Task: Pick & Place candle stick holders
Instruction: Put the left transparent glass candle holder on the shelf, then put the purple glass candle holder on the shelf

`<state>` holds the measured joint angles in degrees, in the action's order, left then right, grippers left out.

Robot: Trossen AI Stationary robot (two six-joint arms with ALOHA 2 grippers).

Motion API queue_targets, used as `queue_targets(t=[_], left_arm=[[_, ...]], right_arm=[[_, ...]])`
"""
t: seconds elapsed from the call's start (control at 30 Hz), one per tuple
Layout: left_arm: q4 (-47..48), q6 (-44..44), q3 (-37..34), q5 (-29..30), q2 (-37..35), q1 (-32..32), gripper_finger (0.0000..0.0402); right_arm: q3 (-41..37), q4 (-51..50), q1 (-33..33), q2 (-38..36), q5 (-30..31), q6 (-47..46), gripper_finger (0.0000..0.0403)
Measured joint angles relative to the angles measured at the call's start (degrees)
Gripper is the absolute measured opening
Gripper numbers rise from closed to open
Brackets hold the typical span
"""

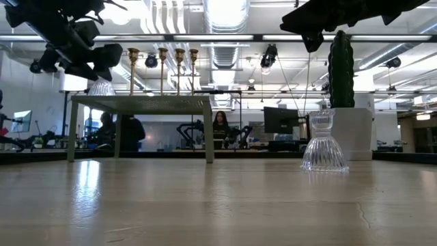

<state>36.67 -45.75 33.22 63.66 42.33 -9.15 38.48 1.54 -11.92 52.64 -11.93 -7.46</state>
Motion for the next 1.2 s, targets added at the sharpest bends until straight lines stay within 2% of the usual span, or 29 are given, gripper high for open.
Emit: queue_targets(t=[0.33,0.7,0.9,1.03,1.2], left_arm=[[0.38,4.00,2.03,-2.14,-0.76,0.00,0.0168],[3.26,2.97,2.09,-3.31,-4.12,0.00,0.0226],[3.23,5.29,2.11,-4.71,-6.63,0.01,0.0235],[3.20,7.03,2.11,-8.16,-8.30,0.00,0.0235],[3.27,8.97,2.14,-16.75,-10.62,0.00,0.0235]], right_arm=[[-0.01,0.00,0.01,0.00,-0.01,0.01,0.0069],[-0.02,0.00,0.02,0.00,-0.02,-0.01,0.0086],[0.00,0.01,0.02,0.00,0.00,0.02,0.0091],[0.00,0.00,0.01,0.00,-0.01,0.00,0.0088],[0.00,0.00,0.01,0.00,-0.01,0.00,0.0078]])
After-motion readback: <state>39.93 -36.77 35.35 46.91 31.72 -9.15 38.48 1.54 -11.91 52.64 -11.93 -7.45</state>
